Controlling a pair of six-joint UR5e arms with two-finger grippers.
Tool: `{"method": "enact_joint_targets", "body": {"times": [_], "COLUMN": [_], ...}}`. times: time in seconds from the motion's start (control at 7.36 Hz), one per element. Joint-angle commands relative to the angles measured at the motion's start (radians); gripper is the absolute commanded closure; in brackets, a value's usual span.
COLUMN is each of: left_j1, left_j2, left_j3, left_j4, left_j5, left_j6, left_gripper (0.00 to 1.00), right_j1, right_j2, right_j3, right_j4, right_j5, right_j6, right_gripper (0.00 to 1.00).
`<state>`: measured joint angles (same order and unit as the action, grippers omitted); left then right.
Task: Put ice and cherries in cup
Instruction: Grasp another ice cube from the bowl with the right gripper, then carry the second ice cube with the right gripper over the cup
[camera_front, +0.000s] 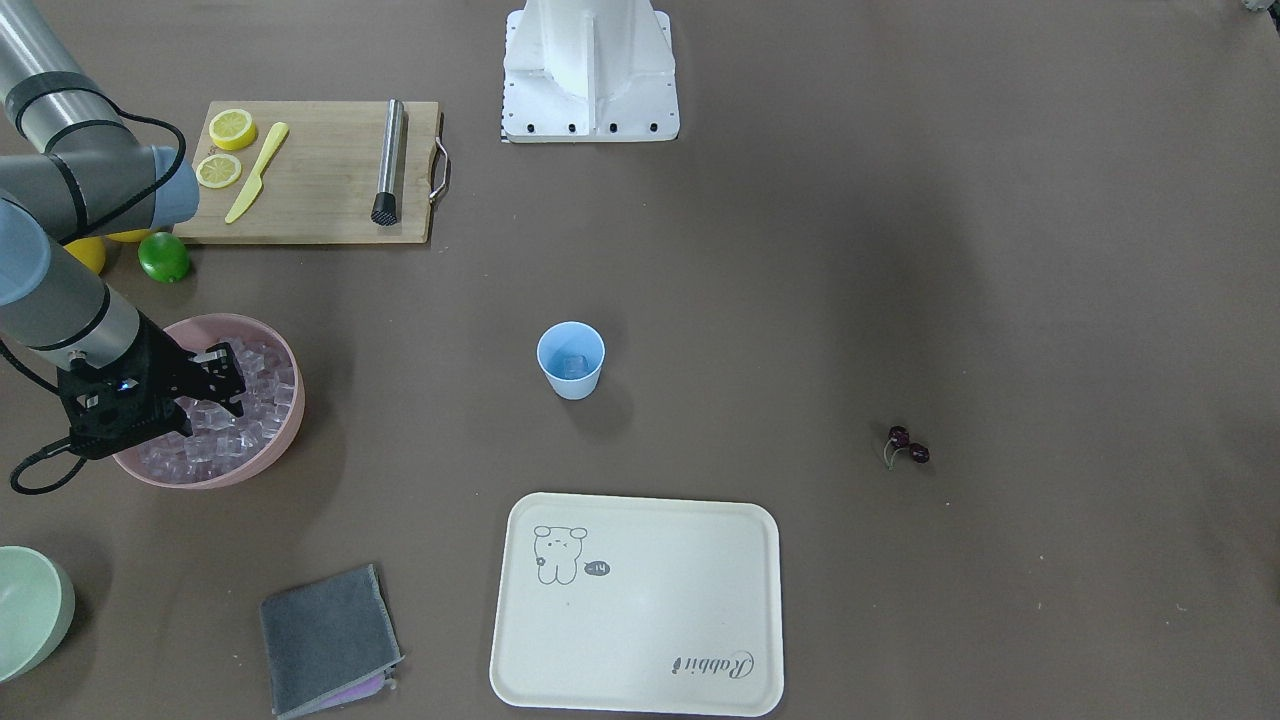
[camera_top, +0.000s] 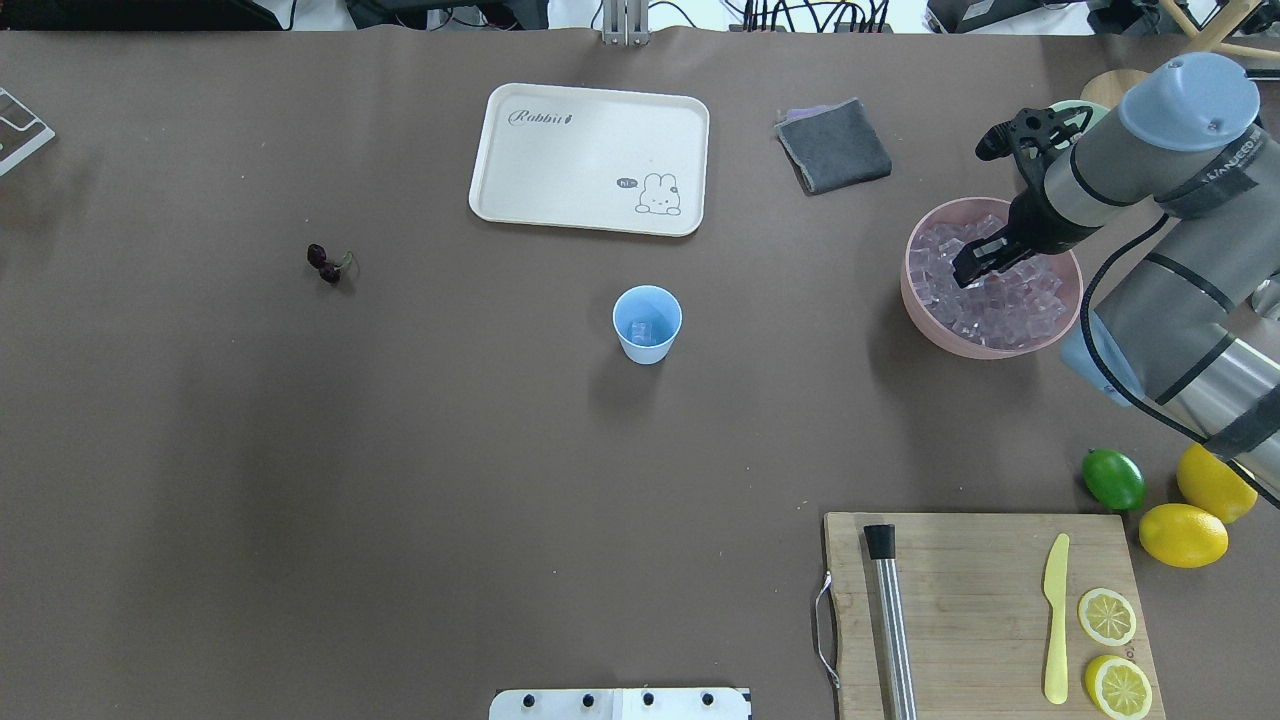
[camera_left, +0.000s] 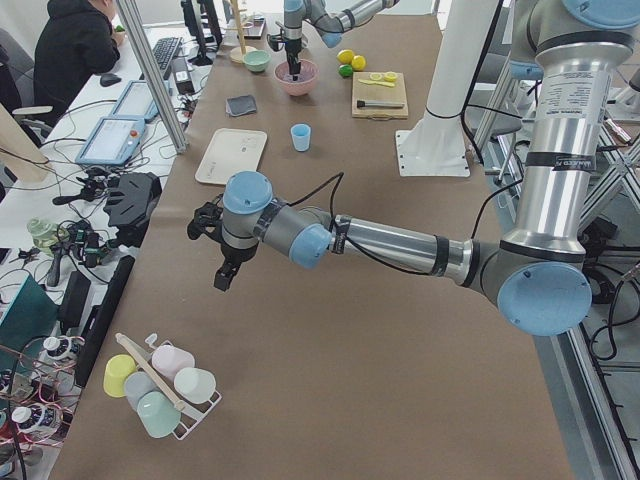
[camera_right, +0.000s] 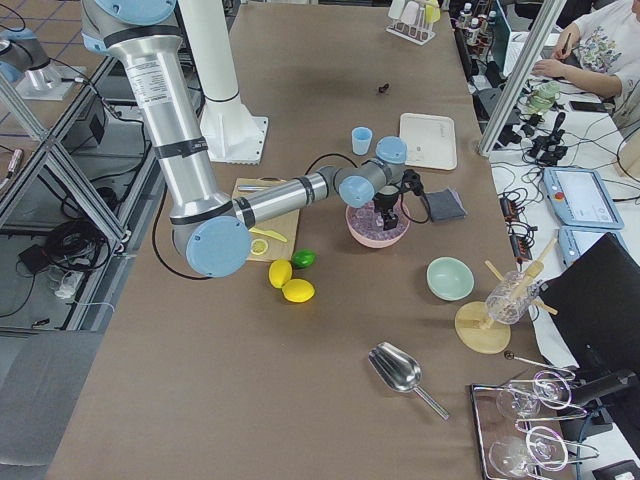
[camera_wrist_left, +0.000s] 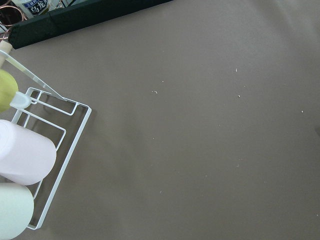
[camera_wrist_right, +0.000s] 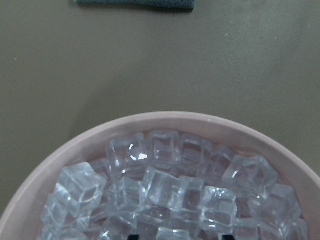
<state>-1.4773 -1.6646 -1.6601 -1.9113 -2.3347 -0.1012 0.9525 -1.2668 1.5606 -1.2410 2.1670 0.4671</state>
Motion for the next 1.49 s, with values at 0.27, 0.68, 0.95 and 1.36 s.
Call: {"method": "enact_joint_targets", "body": {"times": [0.27, 0.68, 0.95, 1.36], "left_j1": [0.0, 0.0, 0.002, 0.006], "left_j2": [0.0, 0.002, 0.0, -0.017], "left_j3": [0.0, -0.007, -0.006, 0.02], "left_j4": [0.0, 0.0, 0.0, 0.002], "left_j5": [0.0, 0.0, -0.002, 0.0], "left_j6": [0.0, -0.002, -0.002, 0.003], "left_gripper": [0.02, 0.02, 0.02, 0.02], "right_j1": [-0.015, 0.018, 0.009, -0.154], "right_j2": [-0.002, 0.039, 0.363, 0.55], "right_j3": [0.003, 0.152, 0.155, 0.038], "right_j4": [-0.002, -0.224, -0.641, -0.582], "right_j5": [-0.009, 0.004, -0.006, -0.106], "right_j6": [0.021, 0.022, 0.045, 0.39], "right_gripper": [0.91, 1.0, 1.0, 1.0]}}
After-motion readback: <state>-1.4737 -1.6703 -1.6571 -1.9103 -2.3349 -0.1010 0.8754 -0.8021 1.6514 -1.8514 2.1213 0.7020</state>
